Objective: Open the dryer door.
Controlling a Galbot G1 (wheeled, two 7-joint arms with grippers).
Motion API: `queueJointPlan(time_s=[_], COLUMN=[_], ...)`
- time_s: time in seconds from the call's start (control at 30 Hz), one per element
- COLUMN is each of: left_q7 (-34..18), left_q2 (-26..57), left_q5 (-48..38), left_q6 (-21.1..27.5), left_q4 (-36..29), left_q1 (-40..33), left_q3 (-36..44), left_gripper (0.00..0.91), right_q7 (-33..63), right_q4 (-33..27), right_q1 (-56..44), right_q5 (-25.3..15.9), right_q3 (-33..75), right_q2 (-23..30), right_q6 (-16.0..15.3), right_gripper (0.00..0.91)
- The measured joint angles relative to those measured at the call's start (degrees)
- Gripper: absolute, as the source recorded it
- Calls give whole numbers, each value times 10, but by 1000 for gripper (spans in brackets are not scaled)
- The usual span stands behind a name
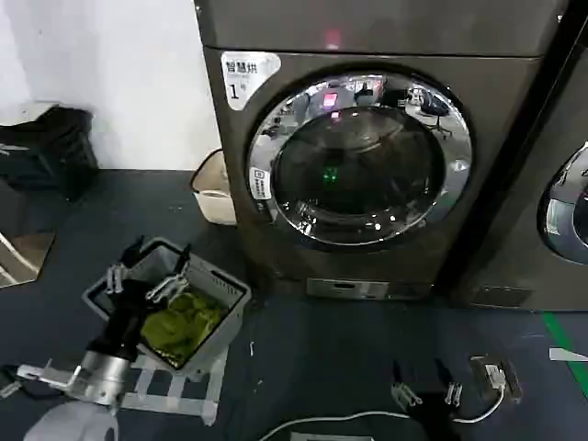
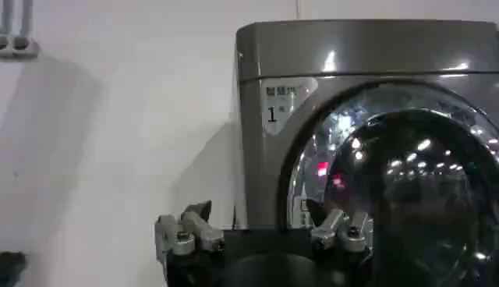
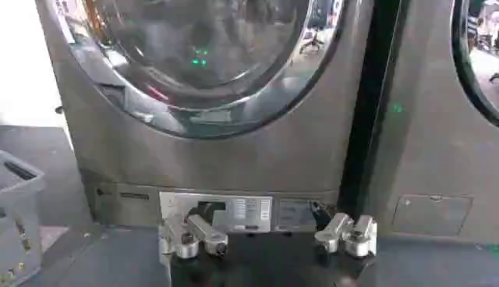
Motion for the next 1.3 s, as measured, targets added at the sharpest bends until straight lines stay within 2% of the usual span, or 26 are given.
queueJointPlan(time_s=[0.07,0.2,0.3,0.43,0.63,0.8,1.03,1.23,1.3], left_q7=[3,6,6,4,5,5,8,6,7], left_q2=[0,1,4,10,23,30,34,34,34], left_q5=[-5,-3,-2,-8,-23,-28,-27,-35,-37], left_q6=[5,5,5,7,11,12,17,14,14], left_q4=[-1,6,7,6,1,-9,-15,-15,-16], left_q1=[0,-1,-4,0,8,16,23,26,26], left_q3=[0,1,1,0,-14,-19,-26,-26,-26], left_gripper=[907,907,907,907,907,907,907,907,907], right_q7=[-35,-84,-114,-141,-177,-178,-221,-230,-238], right_q4=[11,10,-5,-30,-86,-131,-198,-270,-293], right_q1=[12,51,91,155,260,342,462,558,585], right_q5=[30,66,105,158,207,230,242,251,268], right_q3=[16,52,70,67,27,-24,-114,-191,-214], right_q2=[-9,-38,-72,-129,-224,-277,-300,-286,-279], right_q6=[-20,-21,-25,-47,-33,-43,-47,-42,-44], right_gripper=[907,907,907,907,907,907,907,907,907])
